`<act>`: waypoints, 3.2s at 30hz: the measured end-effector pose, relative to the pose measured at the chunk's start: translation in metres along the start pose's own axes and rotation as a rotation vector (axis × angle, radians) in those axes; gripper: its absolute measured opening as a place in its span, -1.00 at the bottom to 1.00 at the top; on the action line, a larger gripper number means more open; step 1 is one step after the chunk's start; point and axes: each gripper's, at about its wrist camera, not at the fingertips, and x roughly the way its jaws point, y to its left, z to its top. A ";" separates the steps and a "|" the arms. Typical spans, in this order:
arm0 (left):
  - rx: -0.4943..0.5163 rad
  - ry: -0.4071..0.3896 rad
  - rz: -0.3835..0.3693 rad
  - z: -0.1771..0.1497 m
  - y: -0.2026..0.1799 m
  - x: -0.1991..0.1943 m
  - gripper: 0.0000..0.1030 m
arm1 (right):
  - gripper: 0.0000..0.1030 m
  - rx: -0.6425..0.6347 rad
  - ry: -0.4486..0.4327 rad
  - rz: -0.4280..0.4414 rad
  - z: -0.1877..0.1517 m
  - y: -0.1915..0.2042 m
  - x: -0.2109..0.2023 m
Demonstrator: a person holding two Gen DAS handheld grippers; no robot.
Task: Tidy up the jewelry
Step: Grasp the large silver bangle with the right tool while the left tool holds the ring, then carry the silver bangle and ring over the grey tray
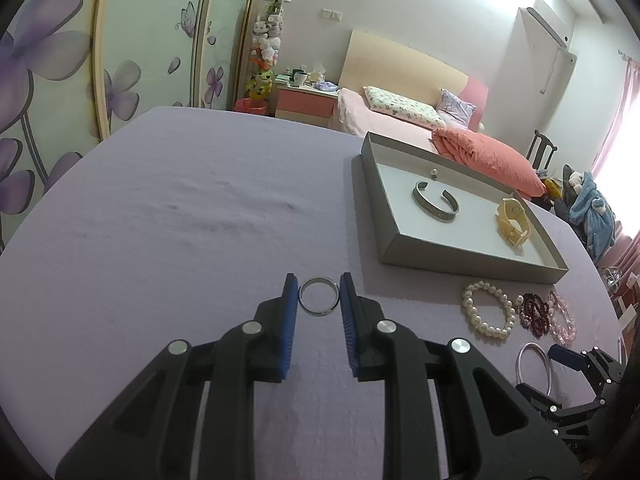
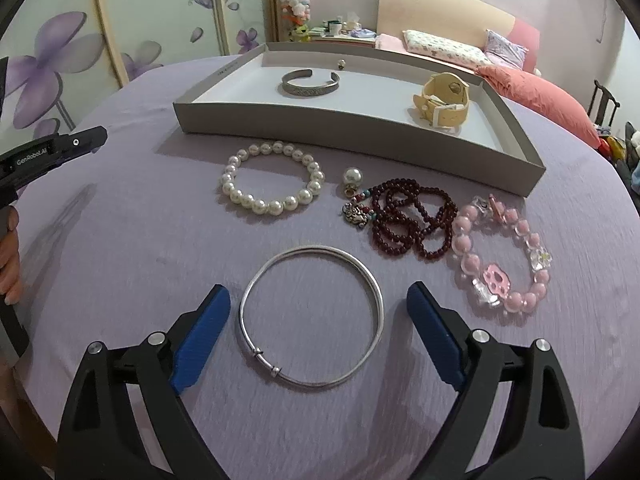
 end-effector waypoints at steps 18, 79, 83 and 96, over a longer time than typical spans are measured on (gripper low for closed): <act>0.022 0.009 0.000 -0.002 -0.015 0.003 -0.58 | 0.39 -0.015 -0.021 0.000 -0.006 -0.016 -0.010; 0.085 -0.081 -0.104 -0.009 -0.066 -0.045 -0.58 | 0.36 0.139 -0.414 -0.015 0.002 -0.078 -0.086; 0.101 -0.112 -0.114 -0.005 -0.073 -0.053 -0.58 | 0.36 0.151 -0.450 -0.022 0.007 -0.082 -0.094; 0.132 -0.193 -0.127 0.019 -0.099 -0.045 -0.58 | 0.36 0.137 -0.550 -0.045 0.046 -0.088 -0.100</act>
